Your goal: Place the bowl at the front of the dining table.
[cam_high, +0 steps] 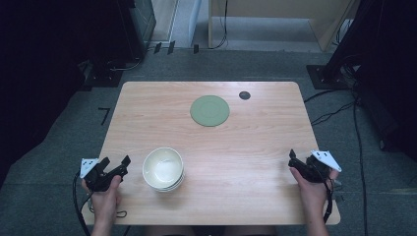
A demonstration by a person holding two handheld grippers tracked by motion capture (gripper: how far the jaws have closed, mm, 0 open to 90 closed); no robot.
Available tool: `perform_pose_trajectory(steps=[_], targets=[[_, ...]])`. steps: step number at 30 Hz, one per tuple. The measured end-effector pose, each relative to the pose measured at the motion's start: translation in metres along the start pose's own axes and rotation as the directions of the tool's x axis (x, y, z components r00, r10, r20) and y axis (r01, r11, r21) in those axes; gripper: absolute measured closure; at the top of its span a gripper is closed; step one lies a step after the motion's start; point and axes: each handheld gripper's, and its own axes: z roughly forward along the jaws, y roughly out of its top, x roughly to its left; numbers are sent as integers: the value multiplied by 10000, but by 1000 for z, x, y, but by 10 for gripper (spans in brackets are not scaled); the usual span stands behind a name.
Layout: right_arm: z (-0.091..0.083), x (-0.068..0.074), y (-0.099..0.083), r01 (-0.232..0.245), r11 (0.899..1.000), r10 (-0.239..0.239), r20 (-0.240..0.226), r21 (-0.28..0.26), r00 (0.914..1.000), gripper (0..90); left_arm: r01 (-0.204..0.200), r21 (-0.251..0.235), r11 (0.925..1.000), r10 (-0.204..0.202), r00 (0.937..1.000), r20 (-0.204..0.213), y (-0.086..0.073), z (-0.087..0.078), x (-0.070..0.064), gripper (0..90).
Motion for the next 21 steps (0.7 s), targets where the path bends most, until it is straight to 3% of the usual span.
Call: perform_pose_trajectory(steps=[3, 5, 6, 7, 17, 21], targets=[[-1, 0, 0, 34, 10000, -34, 19, -19, 10000, 186, -46, -34, 10000, 46, 10000, -35, 1, 0, 0, 174], [-2, 1, 0, 58, 10000, -58, 39, -10, 10000, 186, -279, -129, 9995, 279, 9996, 57, 0, -1, -2, 230], [-3, 1, 1, 14, 10000, -14, 90, -38, 10000, 189, -661, -84, 9978, 661, 9978, 79, 0, -1, -5, 231], [-3, 1, 1, -1, 10000, 2, 108, -61, 9999, 189, -700, -74, 9975, 701, 9974, 138, 1, -1, -6, 234], [-6, 7, 9, -58, 9999, 59, 70, -150, 10000, 195, -684, 20, 9977, 682, 9965, 482, 15, -8, -14, 232], [-7, 8, 12, -202, 9996, 201, -26, -171, 9998, 201, -661, -138, 9977, 671, 9942, 839, 22, -14, -21, 232]])
